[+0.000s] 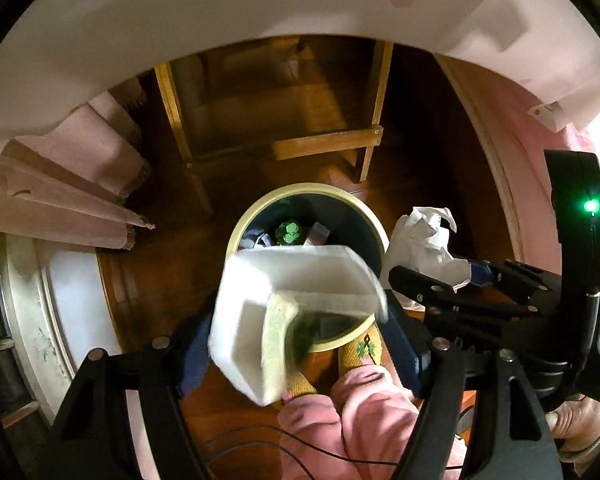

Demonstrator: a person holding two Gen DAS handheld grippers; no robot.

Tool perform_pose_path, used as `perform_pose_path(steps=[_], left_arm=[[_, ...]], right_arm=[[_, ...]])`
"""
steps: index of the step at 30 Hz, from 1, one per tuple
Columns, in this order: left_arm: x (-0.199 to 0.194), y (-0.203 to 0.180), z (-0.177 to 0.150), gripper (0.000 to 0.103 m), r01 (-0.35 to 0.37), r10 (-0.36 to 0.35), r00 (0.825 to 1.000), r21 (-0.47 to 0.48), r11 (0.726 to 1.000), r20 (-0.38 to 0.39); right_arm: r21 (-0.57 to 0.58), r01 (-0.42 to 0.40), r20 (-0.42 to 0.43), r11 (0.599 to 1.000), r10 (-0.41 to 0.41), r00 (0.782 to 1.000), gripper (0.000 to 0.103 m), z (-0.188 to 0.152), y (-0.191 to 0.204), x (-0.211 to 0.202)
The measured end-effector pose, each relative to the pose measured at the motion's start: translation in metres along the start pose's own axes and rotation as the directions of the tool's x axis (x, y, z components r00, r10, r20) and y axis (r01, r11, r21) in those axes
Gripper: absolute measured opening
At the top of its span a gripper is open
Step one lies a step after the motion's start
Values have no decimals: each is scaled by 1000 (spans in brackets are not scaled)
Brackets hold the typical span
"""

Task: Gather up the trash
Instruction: 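Open both tools to drop the box and tissue into the bin, then raise both tools back toward the table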

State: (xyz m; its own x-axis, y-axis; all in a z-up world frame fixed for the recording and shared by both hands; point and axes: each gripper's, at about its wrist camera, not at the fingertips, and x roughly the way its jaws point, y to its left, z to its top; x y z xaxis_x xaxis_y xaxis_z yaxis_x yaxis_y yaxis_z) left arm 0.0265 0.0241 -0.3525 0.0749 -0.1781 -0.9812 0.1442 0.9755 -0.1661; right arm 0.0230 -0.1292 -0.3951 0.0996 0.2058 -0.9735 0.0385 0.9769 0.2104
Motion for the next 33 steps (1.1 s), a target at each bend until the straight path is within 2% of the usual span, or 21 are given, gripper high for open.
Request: perform_pose_path(steps=[6,10,16,21,23,27,33], left_arm=[[-1,8,5,75,-14,14,1000,-23,1000,1],[-9,18,5,87,-27,28,999,-54,998,25],[-23,31,2,87,-43,48,998,-104,994,47],[-34,33,0,90,-58,66,996,-136,989,54],[-40,34,-1,90,-65,74,995,-147,987,60],[-56,31,0,90,-77,90,993,-169,983,75],[-102,23,3,90,-64,87,988,-177,982,126]], right_arm=[[-12,-5,-16,1000,5,1000,57,5,3,3],[-24,-8,-24,1000,7,1000,59,8,4,4],[-51,-13,-48,999,11,999,61,11,10,8],[-66,-10,-51,998,7,999,69,13,16,3],[-68,-11,-41,998,9,999,73,14,18,-3],[-78,-23,-14,997,22,1000,74,16,24,-23],[-81,-47,30,996,49,998,74,18,32,-69]])
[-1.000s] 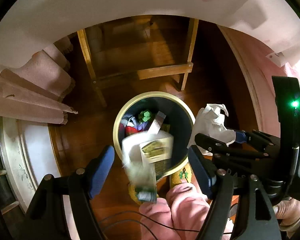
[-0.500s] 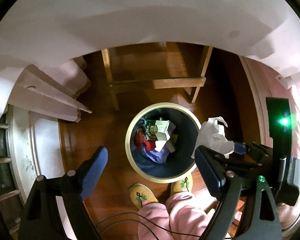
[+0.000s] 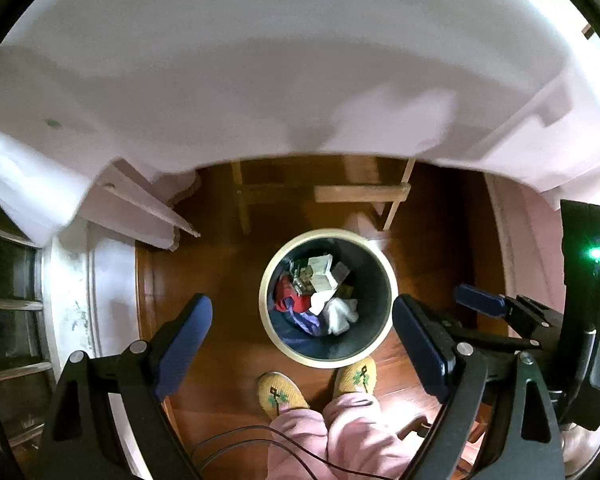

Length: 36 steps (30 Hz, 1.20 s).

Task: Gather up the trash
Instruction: 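Raise both tools back toward the table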

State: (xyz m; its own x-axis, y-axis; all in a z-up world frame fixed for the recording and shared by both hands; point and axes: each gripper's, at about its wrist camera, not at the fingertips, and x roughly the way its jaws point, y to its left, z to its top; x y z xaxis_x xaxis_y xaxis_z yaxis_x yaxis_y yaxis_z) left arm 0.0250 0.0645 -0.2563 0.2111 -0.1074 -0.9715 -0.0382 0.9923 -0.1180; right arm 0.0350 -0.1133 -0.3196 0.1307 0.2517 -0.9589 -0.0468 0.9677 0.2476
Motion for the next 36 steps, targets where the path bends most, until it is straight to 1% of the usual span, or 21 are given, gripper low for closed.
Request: perform_pose_path(steps=[4,7,9,14,16,19,23,27,29,32,34,36], left_arm=[[-45,-3,8,90,13,-13,999,6,1000,40],[-83,-4,14,90,23,-24,997,13,1000,71],[-116,-5,22,90,29,-32,995,26,999,98],[-185,-4,43,90,53,-61,986,53,997,158],[-214,-3,51,90,61,-74,978,72,996,194],[-248,-2,62,90,66,-87,966,95,993,243],[-280,-2,76,90,67,-98,949,110,992,300],[-299,-4,90,90,52,-96,932,133,990,350],[-307,-5,97,90,44,-97,921,149,988,376],[-314,-8,114,90,26,-91,911,163,986,402],[-315,-12,125,90,17,-86,906,167,986,414],[-316,-16,136,90,9,-81,903,168,986,423]], right_arm=[[8,-11,30,1000,11,999,74,0,8,-40],[0,-14,59,1000,14,998,74,-1,18,-80],[-7,-14,83,1000,15,996,74,-1,26,-110],[-30,-13,155,999,18,988,74,-2,45,-179],[-40,-2,194,999,9,981,74,-2,54,-204],[-49,23,255,999,-10,967,74,1,62,-237],[-49,47,346,998,-27,938,74,8,71,-273],[-60,78,430,995,-45,902,74,28,79,-302],[-71,89,463,994,-46,885,74,37,81,-314],[-81,103,503,991,-49,863,74,56,88,-328],[-86,113,518,990,-52,854,74,69,87,-332],[-93,122,529,988,-55,847,74,90,82,-334]])
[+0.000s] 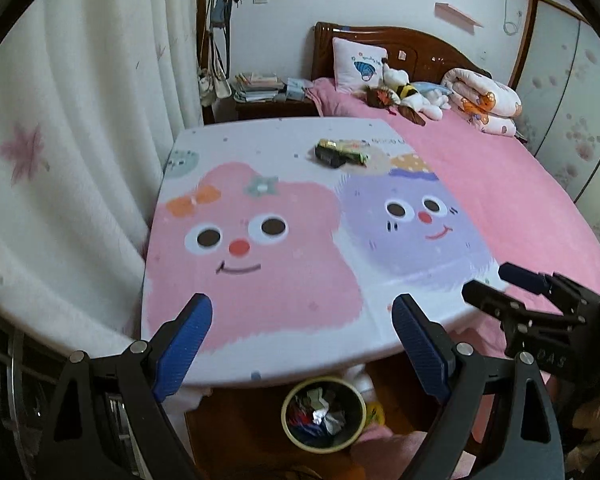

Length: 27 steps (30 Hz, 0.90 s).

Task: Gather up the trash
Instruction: 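Raise both tools back toward the table, then grasp the black TALON card with the left tool while the right grasps the green snack bag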

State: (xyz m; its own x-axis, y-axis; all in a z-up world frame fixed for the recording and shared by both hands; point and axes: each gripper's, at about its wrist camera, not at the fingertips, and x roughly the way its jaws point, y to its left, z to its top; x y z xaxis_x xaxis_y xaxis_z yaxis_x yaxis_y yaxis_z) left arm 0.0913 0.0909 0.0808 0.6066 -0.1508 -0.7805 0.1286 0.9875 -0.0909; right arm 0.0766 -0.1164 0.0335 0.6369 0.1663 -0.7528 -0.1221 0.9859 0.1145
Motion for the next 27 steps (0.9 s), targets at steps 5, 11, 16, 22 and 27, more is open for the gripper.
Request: perform_pose_path(steps=[5,11,16,22,27], left_arm=[[32,-4,40,90,-34,34,999,-36,999,7],[105,-12,91,90,-86,78,995,-119,989,-64],[176,-28,129,90,-102,77,986,-170,980,-148],[251,-37,158,90,-128,69,974,-269,955,-216],[288,-37,173,90,-154,72,964,-317,936,-254]], right_arm=[[-28,2,13,1000,-1,1000,74,46,-21,32],[-116,-35,-9,993,34,999,74,120,-59,94],[-192,-71,-92,979,54,994,73,170,-92,162],[-285,-124,-207,951,65,976,70,209,-119,253],[-366,-152,-269,918,51,962,69,227,-124,316]])
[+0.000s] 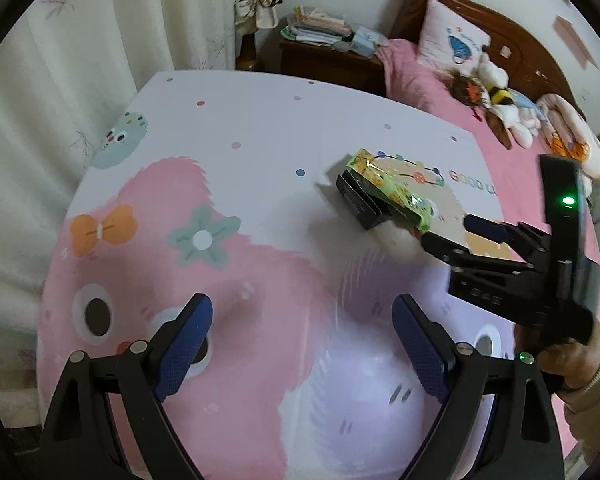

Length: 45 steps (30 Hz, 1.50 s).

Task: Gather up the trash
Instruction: 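Grasp the black TALON card with the left tool while the right grasps the green snack bag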

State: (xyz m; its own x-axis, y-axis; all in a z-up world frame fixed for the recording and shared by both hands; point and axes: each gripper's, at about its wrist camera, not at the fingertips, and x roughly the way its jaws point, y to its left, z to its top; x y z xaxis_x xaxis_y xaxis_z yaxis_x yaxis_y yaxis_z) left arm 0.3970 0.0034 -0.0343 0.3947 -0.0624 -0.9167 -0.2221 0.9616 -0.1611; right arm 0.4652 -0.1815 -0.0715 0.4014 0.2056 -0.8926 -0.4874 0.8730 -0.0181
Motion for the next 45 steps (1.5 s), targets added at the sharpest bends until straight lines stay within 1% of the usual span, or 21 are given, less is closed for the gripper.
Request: perform_pose_path(steps=[3,6,8,9,10,11,12,14,15,17,18,20,26,31,35,39,40,42,43,44,45], left_arm=[[13,-2,11,90,-12,11,1000,-24,1000,-13],[25,-4,21,90,-14,13,1000,-45,999,-27],[33,-7,27,90,-9,7,999,-58,998,-36],[35,-7,30,90,-6,4,999,-62,998,-38],[38,-10,33,90,-4,2,999,-65,998,-41],[41,-12,37,90,-4,1,999,-67,998,-45],[45,-14,40,90,-4,0,999,-70,998,-48],[52,-19,47,90,1,-5,998,-74,997,-60],[56,-22,50,90,4,-9,998,-77,997,-66],[64,-27,57,90,10,-17,997,-83,996,-79],[69,-29,60,90,14,-21,996,-87,996,-87],[81,-36,68,90,16,-26,994,-99,995,-105],[117,-49,83,90,-6,-23,984,-162,987,-176],[142,-58,92,90,-78,35,976,-195,978,-214],[160,-68,98,90,-151,99,964,-198,969,-247],[175,-78,101,89,-177,120,957,-204,963,-266],[178,-81,102,88,-184,127,955,-199,962,-269],[182,-87,103,83,-197,142,951,-188,962,-274],[186,-90,103,77,-205,149,947,-177,963,-285],[187,-95,104,75,-223,172,944,-161,961,-281],[187,-96,104,73,-218,170,946,-155,964,-275]], right_arm=[[-32,-18,-26,999,17,1000,65,13,-5,26],[-56,-39,-54,998,36,998,60,17,-6,43],[-68,-44,-70,997,39,997,50,19,-6,52],[-77,-45,-61,996,40,997,48,19,-6,53],[-83,-52,-52,995,48,998,43,21,-6,52],[-82,-64,-51,995,60,997,36,21,-7,53],[-75,-79,-52,994,75,996,34,23,-10,54],[-49,-113,-47,992,111,993,23,24,-14,53],[-36,-121,-44,992,119,992,21,24,-17,53],[-21,-123,-37,992,122,992,12,24,-21,52],[-3,-128,-31,992,128,991,11,23,-25,51],[38,-137,-19,990,138,990,6,21,-34,48],[161,-146,32,976,143,989,6,15,-60,35],[247,-167,62,954,156,986,6,15,-79,25],[289,-170,74,942,155,985,6,10,-89,21],[298,-173,73,939,159,985,6,3,-93,20],[301,-174,72,938,159,985,6,2,-94,20],[311,-177,70,934,163,984,6,0,-95,20],[314,-177,70,933,163,984,6,-2,-95,20],[318,-177,69,932,164,984,6,-3,-96,19],[321,-179,69,930,165,984,6,-4,-96,19]])
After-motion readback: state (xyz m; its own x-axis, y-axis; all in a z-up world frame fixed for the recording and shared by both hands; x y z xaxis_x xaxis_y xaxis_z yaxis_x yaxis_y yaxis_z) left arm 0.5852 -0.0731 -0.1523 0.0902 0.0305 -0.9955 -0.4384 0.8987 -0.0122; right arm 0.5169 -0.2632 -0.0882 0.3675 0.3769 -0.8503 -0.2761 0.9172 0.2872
